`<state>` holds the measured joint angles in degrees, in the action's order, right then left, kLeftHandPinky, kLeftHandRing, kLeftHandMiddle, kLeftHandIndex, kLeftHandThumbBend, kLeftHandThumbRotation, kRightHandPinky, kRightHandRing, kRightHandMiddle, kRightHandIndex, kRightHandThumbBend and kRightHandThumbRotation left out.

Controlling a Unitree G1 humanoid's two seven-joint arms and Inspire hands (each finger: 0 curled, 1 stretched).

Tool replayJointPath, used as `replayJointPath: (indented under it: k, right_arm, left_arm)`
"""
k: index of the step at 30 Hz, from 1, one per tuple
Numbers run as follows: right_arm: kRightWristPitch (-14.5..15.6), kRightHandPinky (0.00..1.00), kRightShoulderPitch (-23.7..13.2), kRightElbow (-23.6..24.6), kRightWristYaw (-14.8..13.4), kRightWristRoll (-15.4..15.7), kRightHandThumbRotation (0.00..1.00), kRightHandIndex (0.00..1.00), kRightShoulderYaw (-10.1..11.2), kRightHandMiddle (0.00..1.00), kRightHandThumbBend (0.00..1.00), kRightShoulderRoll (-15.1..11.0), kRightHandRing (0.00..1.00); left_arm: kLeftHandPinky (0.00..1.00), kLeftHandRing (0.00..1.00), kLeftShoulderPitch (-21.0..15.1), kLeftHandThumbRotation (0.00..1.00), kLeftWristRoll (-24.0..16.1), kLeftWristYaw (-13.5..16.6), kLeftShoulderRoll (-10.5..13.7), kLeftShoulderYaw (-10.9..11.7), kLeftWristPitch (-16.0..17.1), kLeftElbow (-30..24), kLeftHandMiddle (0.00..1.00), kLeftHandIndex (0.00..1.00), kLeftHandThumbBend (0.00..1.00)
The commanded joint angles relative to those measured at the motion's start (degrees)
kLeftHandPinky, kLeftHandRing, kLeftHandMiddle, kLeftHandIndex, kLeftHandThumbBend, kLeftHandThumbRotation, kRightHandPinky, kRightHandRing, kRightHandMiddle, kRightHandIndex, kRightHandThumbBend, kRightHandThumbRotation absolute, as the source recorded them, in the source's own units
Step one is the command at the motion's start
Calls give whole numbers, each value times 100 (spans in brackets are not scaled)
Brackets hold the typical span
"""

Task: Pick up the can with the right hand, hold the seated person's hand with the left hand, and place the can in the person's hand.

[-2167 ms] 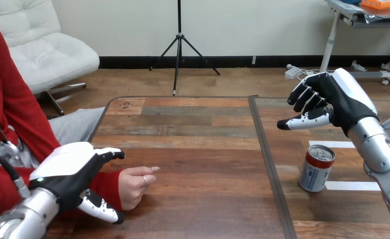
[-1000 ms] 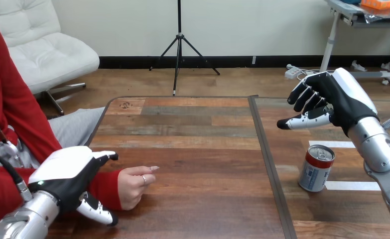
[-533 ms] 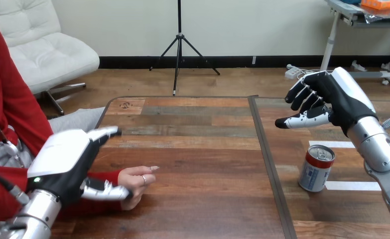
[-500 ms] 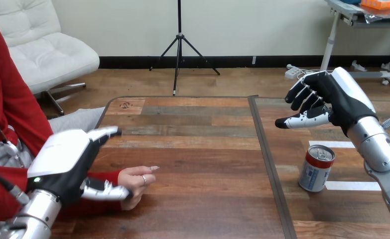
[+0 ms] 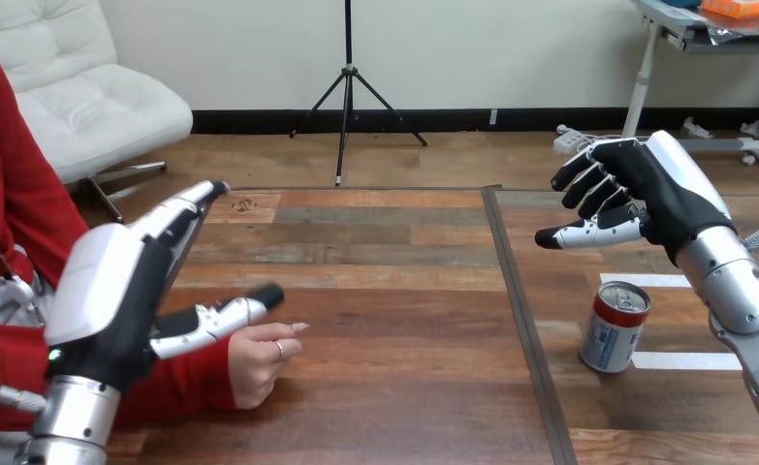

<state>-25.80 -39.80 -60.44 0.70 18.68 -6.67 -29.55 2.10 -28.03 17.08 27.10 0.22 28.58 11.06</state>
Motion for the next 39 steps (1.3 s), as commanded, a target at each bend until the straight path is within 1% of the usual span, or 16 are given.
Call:
replayJointPath:
  k: [1,5,6,8,11,12,15,17,21,26,35,39]
  right_arm:
    - [-9,66,-182,267,-28,-81,42,77,92,75,82,-49,73]
    - [21,67,-171,280,29,-124,51,79,109,77,82,-38,75]
    - [19,68,-167,279,40,-134,53,79,111,78,82,-38,76]
    - [15,69,-163,279,45,-143,59,80,110,79,83,-37,77]
    - [7,71,-152,270,54,-170,64,81,116,81,83,-34,78]
    - [-13,71,-147,253,57,-181,65,82,119,81,83,-34,79]
    - [-55,72,-137,220,74,-207,71,83,125,83,85,-35,80]
    - [-72,73,-131,208,89,-221,75,84,131,84,86,-34,81]
    - [-107,74,-125,137,97,-223,81,85,130,86,89,-39,83]
    - [-111,76,-132,51,103,-208,90,89,116,89,96,-43,85]
    - [-50,78,-122,-110,161,-232,96,93,125,93,100,-39,89]
    - [-36,80,-113,-207,232,-264,96,95,145,95,100,-41,91]
  left_arm:
    - [75,85,-352,90,297,164,-86,192,341,159,87,87,80]
    - [75,86,-295,91,502,45,-145,242,369,9,88,88,80]
    - [74,86,-258,91,573,-12,-167,255,322,-91,88,88,80]
    - [74,86,-219,89,644,-72,-186,269,270,-192,89,88,80]
    - [74,86,-175,87,846,-165,-239,287,293,-293,89,88,80]
    - [74,86,-156,86,992,-228,-276,291,321,-329,89,87,80]
    - [74,87,-116,83,1256,-377,-329,297,360,-404,89,87,79]
    - [76,89,-95,81,1347,-460,-340,303,363,-446,90,87,79]
    - [79,90,7,81,1580,-670,-402,335,293,-615,91,87,80]
    - [84,92,79,82,1697,-827,-458,380,269,-762,92,88,82]
    - [86,92,156,84,1936,-1008,-633,437,303,-961,90,85,86]
    - [87,91,148,84,1953,-1009,-704,464,404,-993,89,83,86]
